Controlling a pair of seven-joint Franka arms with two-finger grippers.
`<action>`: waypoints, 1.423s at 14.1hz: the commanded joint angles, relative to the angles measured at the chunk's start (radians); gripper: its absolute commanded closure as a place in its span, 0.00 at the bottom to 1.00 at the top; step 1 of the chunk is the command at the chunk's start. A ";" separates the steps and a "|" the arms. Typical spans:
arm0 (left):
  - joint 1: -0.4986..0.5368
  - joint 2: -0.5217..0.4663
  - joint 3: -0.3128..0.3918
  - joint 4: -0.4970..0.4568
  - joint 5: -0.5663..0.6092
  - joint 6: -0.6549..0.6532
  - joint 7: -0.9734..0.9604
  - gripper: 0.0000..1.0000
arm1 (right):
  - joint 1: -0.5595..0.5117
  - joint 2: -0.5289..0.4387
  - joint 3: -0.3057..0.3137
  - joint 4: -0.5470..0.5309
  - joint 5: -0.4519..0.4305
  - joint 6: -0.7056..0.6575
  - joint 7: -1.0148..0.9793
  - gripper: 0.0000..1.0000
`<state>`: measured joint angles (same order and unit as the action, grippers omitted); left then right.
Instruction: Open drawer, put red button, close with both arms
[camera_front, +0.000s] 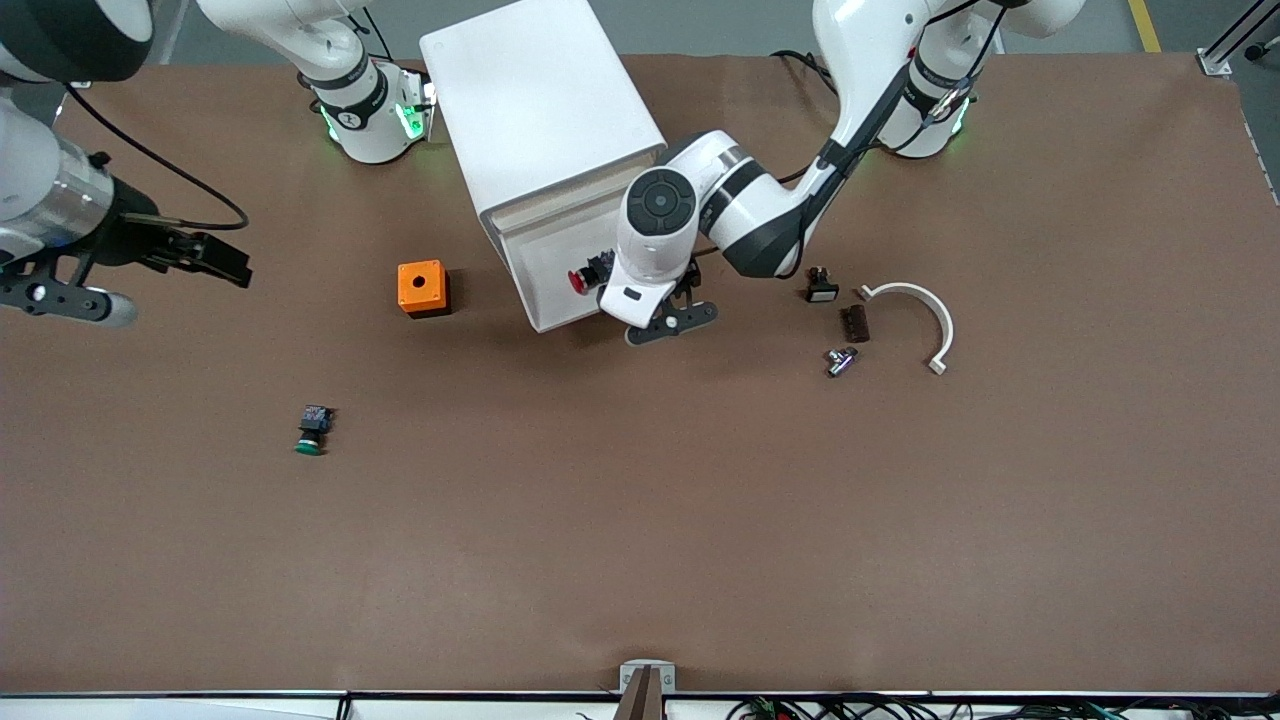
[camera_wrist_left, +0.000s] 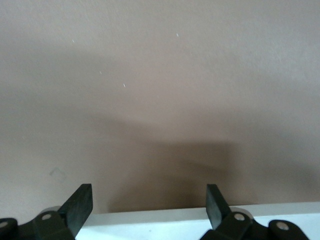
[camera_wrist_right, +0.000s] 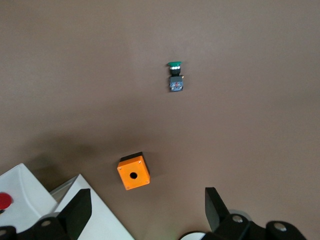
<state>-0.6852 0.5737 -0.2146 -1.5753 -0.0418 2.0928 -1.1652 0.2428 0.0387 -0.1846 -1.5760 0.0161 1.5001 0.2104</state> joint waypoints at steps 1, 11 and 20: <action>-0.046 -0.028 -0.002 -0.029 0.019 0.020 -0.056 0.00 | -0.088 -0.078 0.017 -0.119 -0.025 0.086 -0.155 0.00; -0.135 -0.025 -0.009 -0.026 0.017 0.018 -0.168 0.00 | -0.122 -0.049 0.020 0.028 -0.074 -0.004 -0.198 0.00; -0.177 -0.020 -0.045 -0.023 0.010 0.020 -0.206 0.00 | -0.207 -0.054 0.079 0.080 -0.059 -0.057 -0.200 0.00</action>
<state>-0.8404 0.5733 -0.2498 -1.5769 -0.0414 2.1011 -1.3429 0.0875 -0.0083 -0.1442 -1.5077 -0.0374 1.4608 0.0203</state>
